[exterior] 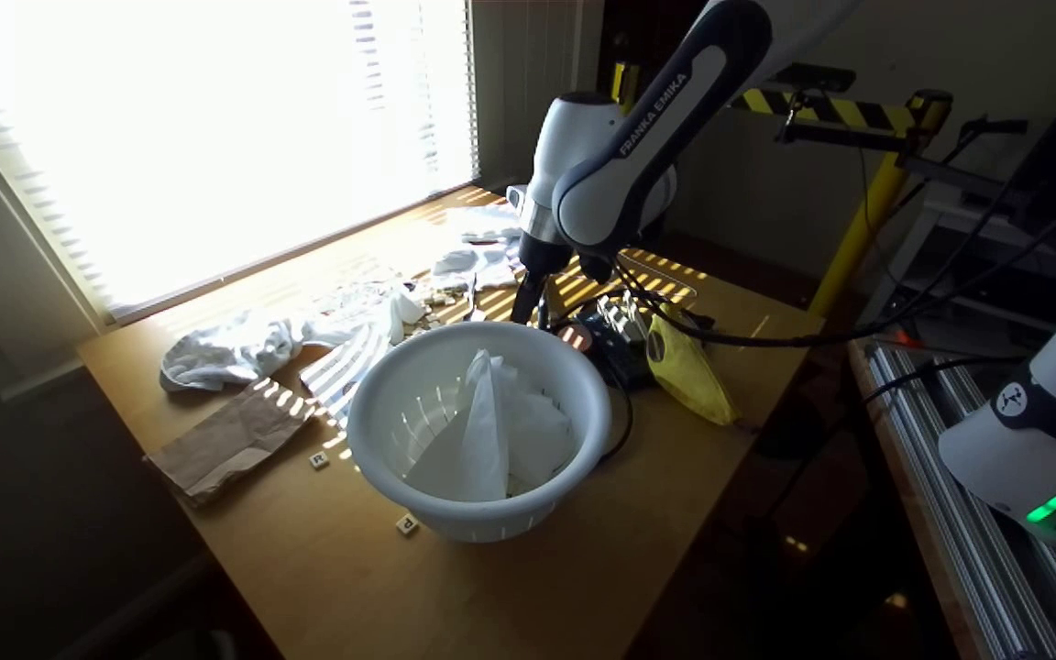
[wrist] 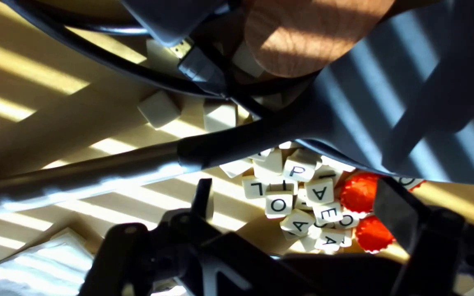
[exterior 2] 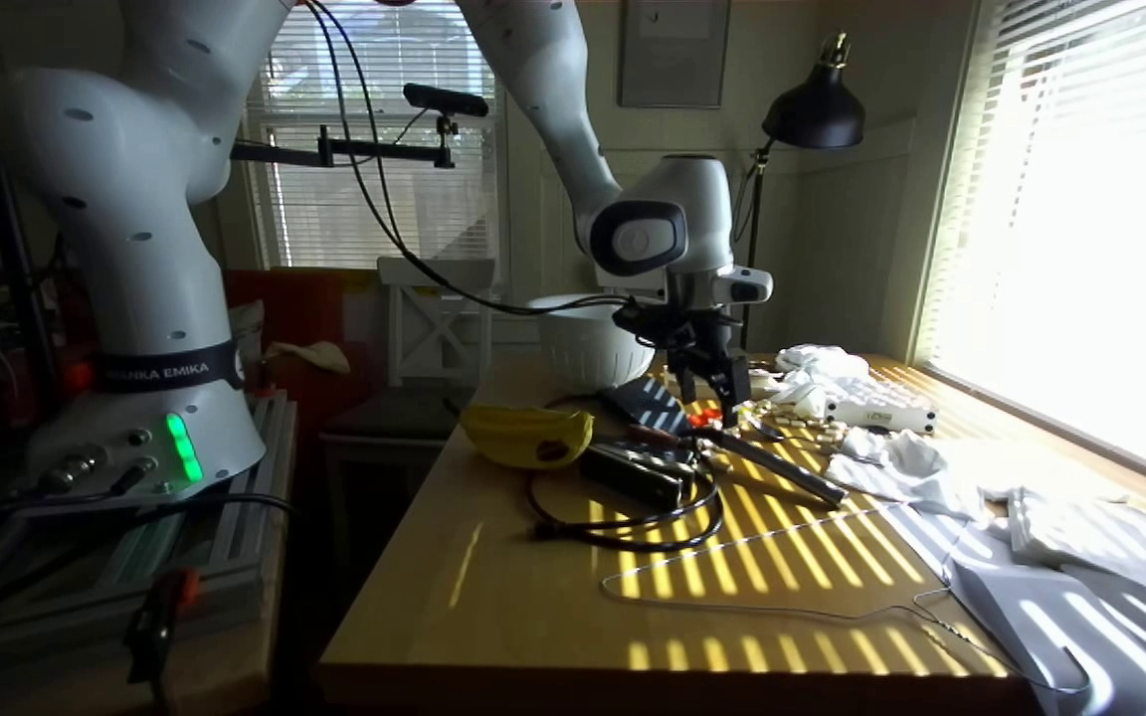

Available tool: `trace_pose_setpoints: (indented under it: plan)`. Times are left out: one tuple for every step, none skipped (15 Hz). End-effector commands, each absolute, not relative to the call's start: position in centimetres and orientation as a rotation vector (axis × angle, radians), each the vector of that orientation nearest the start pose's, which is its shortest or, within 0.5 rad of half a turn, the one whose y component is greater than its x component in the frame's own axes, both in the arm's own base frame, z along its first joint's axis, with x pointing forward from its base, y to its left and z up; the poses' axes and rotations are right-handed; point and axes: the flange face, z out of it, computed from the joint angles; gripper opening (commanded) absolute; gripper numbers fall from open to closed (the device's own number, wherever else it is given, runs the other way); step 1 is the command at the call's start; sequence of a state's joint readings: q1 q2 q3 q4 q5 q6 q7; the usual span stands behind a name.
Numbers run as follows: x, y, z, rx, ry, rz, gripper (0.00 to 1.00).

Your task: Pick up two objects from the table and put them inside the banana purse.

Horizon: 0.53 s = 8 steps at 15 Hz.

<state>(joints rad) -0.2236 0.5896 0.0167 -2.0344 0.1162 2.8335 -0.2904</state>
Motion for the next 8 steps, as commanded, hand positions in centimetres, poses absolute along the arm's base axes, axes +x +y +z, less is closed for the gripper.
trace_pose_setpoints:
  plan:
    - [61.2, -13.9, 15.2, -3.071, 0.138, -0.404, 1.0]
    - [61.4, -14.0, 15.0, -3.058, 0.128, -0.401, 1.0]
    - [61.6, -14.5, 15.0, -3.052, 0.132, -0.402, 1.0]
    - [62.0, -14.9, 15.1, -3.035, 0.141, -0.413, 1.0]
    - [62.3, -15.2, 15.3, -3.025, 0.154, -0.424, 1.0]
    - [62.6, -15.5, 15.4, -3.017, 0.168, -0.44, 1.0]
    - [62.9, -15.6, 15.4, -3.013, 0.167, -0.446, 1.0]
    - [63.1, -15.6, 15.2, -3.014, 0.154, -0.44, 1.0]
